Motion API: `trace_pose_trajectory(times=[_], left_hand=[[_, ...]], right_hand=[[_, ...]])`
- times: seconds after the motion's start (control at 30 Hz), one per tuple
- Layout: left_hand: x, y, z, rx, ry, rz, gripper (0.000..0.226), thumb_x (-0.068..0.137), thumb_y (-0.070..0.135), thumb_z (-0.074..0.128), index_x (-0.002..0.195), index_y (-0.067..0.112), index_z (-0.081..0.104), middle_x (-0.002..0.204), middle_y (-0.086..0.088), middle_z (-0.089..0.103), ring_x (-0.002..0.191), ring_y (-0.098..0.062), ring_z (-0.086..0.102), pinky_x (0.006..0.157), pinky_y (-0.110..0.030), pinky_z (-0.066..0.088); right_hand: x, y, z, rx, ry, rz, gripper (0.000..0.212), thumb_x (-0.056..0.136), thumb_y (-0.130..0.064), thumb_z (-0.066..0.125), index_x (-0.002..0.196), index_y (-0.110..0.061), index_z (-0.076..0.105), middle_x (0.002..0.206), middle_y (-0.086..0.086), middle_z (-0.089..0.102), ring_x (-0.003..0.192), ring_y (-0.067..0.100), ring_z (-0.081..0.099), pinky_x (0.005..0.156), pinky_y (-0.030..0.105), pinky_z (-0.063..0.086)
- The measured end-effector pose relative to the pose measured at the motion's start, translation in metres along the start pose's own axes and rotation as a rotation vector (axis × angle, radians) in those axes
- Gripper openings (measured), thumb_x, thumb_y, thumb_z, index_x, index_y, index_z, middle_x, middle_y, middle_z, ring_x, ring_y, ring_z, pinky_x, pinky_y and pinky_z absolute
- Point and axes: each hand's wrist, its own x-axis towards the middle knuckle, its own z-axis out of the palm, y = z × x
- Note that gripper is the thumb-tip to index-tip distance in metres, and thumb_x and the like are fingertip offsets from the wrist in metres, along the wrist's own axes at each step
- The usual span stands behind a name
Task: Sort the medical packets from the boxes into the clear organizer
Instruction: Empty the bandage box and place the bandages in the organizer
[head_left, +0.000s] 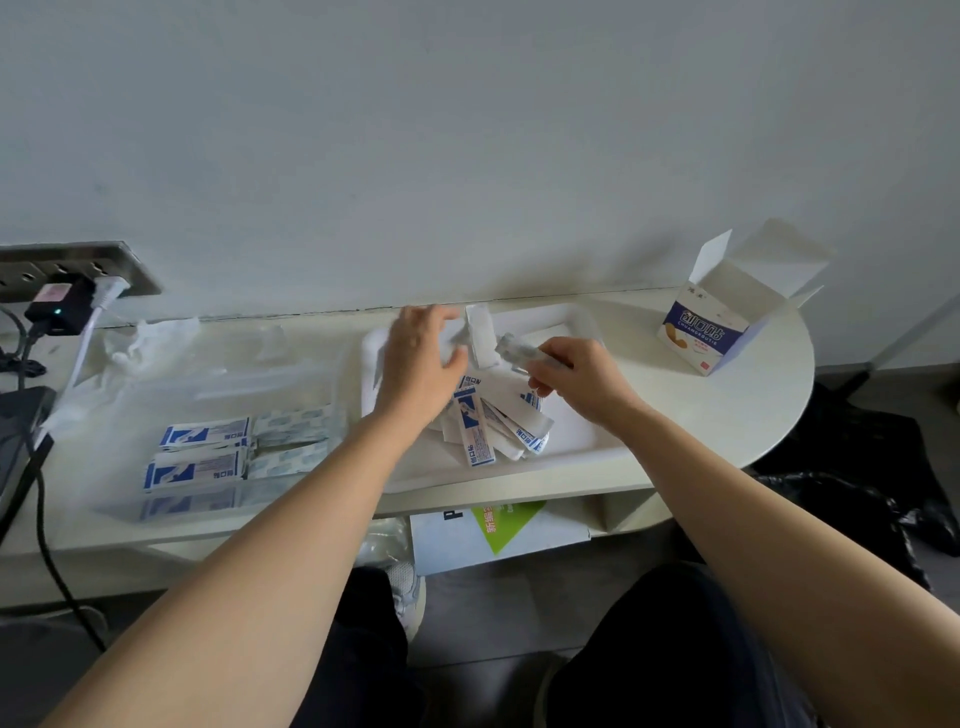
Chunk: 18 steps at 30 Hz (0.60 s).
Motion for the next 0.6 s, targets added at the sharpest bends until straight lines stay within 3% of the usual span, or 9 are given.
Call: trace_pose_trajectory(times=[0.07,0.13,0.23,0.33,0.4,0.6], left_hand=[[-0.004,0.020,0.005,-0.171,-0.177,0.059,0.044,0.085,0.021,0.067,0.127,0.018,0.056,0.113,-0.004,0.048,0.078,-0.013,0.056,0.081,-0.027,0.045],[-0.006,0.036,0.015,-0.145,-0.284,0.084,0.036,0.086,0.023,0.067,0.121,0.019,0.062,0.109,-0.001,0.049,0.075,-0.011,0.055,0.080,-0.023,0.044],[-0.005,0.048,0.030,-0.079,-0.258,0.071,0.018,0.087,0.018,0.065,0.104,0.019,0.071,0.106,-0.002,0.056,0.086,-0.016,0.057,0.074,-0.018,0.035],[-0.008,0.054,0.041,-0.062,-0.263,0.064,0.018,0.087,0.013,0.064,0.102,0.019,0.073,0.109,-0.005,0.060,0.099,-0.021,0.059,0.076,-0.018,0.035],[-0.010,0.060,0.048,-0.041,-0.297,0.087,0.020,0.087,0.012,0.063,0.103,0.019,0.073,0.109,-0.006,0.059,0.098,-0.022,0.060,0.077,-0.018,0.035],[-0.008,0.065,0.054,-0.019,-0.309,0.084,0.024,0.087,0.009,0.062,0.108,0.018,0.070,0.110,-0.005,0.058,0.092,-0.019,0.059,0.077,-0.016,0.034]], right_hand=[[-0.002,0.001,-0.002,-0.078,-0.005,-0.047,0.016,0.085,-0.021,0.059,0.072,-0.015,0.067,0.066,-0.001,0.068,0.063,0.019,0.058,0.061,0.032,0.045],[-0.004,0.003,-0.005,-0.176,0.006,-0.092,0.011,0.086,-0.023,0.064,0.079,-0.015,0.070,0.072,0.000,0.066,0.066,0.017,0.055,0.061,0.030,0.040],[-0.009,0.013,-0.013,-0.390,0.070,-0.173,0.013,0.085,-0.026,0.067,0.087,-0.014,0.071,0.086,0.004,0.063,0.080,0.023,0.056,0.068,0.034,0.042],[-0.014,0.024,-0.020,-0.580,0.095,-0.186,0.019,0.083,-0.030,0.069,0.093,-0.014,0.072,0.096,0.007,0.062,0.093,0.026,0.054,0.078,0.036,0.042],[-0.018,0.030,-0.024,-0.655,0.057,-0.146,0.025,0.080,-0.033,0.072,0.099,-0.017,0.072,0.102,0.007,0.061,0.098,0.026,0.053,0.080,0.034,0.041],[-0.021,0.033,-0.033,-0.592,0.043,-0.037,0.028,0.076,-0.025,0.073,0.104,-0.020,0.068,0.101,0.005,0.060,0.089,0.025,0.060,0.075,0.034,0.051]])
